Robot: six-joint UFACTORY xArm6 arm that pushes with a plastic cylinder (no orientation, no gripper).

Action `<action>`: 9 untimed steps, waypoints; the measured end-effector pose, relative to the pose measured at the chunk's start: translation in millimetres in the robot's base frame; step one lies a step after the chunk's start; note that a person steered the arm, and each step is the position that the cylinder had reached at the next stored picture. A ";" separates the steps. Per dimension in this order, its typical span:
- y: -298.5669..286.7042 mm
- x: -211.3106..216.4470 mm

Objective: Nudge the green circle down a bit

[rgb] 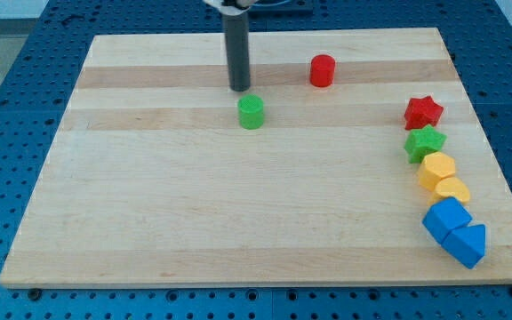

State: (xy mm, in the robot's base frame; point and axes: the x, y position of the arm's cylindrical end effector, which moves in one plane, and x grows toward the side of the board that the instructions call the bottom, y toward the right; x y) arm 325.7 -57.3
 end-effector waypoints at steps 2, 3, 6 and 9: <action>-6.4 27.1; 33.8 27.4; 48.3 25.4; -27.2 88.2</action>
